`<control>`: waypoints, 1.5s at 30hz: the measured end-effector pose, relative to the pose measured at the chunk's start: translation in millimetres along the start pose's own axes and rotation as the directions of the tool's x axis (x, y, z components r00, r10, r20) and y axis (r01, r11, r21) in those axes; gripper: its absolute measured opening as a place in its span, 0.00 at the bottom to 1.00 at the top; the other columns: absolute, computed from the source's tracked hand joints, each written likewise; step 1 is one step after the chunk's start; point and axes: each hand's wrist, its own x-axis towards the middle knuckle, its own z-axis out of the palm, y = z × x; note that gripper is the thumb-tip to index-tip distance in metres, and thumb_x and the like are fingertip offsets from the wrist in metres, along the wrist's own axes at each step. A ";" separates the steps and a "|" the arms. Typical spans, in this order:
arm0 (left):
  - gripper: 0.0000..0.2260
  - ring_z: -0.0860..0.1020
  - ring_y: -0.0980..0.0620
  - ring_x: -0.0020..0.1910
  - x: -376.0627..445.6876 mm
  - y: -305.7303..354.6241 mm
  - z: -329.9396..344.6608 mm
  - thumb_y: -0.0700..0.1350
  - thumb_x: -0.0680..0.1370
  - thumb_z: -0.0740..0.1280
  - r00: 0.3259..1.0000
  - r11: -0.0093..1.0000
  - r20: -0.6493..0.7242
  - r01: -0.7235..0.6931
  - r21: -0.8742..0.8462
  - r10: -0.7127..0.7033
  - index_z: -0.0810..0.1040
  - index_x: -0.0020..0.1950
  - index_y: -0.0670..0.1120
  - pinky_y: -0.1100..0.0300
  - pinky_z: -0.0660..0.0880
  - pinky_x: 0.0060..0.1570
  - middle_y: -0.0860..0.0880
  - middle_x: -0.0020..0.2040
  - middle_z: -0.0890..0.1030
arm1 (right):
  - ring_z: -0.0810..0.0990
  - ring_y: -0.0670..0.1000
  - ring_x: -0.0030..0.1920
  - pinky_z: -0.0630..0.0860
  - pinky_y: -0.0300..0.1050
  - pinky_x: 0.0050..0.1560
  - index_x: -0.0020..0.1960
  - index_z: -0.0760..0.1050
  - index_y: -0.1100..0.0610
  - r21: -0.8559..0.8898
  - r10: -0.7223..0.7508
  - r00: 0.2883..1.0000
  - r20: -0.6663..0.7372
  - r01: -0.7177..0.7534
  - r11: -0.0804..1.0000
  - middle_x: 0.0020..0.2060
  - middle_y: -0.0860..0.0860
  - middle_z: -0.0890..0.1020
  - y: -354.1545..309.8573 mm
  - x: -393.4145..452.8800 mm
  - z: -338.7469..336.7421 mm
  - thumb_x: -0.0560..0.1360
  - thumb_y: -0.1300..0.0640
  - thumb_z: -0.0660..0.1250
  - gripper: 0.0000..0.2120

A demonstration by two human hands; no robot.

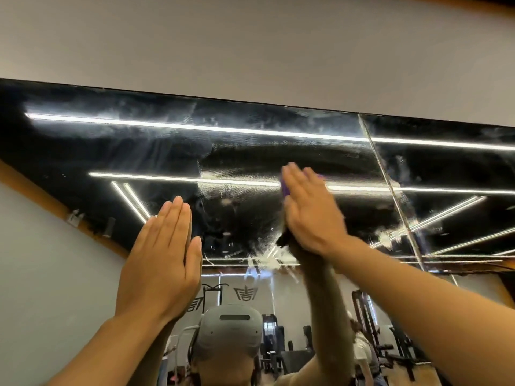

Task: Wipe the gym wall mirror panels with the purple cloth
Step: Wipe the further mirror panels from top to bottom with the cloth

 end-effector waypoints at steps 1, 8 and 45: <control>0.29 0.49 0.57 0.81 0.0 -0.8 -0.1 0.59 0.81 0.44 1.000 1.000 -0.003 0.000 -0.006 0.000 0.53 0.81 0.48 0.69 0.35 0.75 0.54 0.81 0.52 | 0.47 0.52 0.81 0.37 0.43 0.77 0.82 0.52 0.53 0.008 -0.077 0.997 0.013 0.077 0.997 0.82 0.50 0.54 -22.0 -1.3 11.5 0.79 0.48 0.45 0.32; 0.29 0.49 0.58 0.80 0.7 -4.3 0.2 0.57 0.81 0.43 1.000 1.000 0.001 -0.014 -0.019 0.014 0.52 0.80 0.48 0.70 0.35 0.74 0.53 0.80 0.52 | 0.46 0.51 0.82 0.37 0.49 0.80 0.82 0.53 0.51 0.040 -0.281 0.960 0.018 0.280 0.959 0.81 0.49 0.56 -84.6 -29.2 55.7 0.82 0.48 0.43 0.28; 0.31 0.49 0.58 0.81 0.7 -7.5 0.9 0.58 0.81 0.42 1.000 0.999 0.025 -0.015 -0.045 0.016 0.54 0.82 0.47 0.63 0.41 0.78 0.52 0.82 0.54 | 0.43 0.50 0.82 0.32 0.46 0.78 0.82 0.53 0.50 0.113 -0.182 0.983 -0.024 0.184 0.976 0.82 0.48 0.53 -117.1 -48.1 67.9 0.80 0.47 0.37 0.32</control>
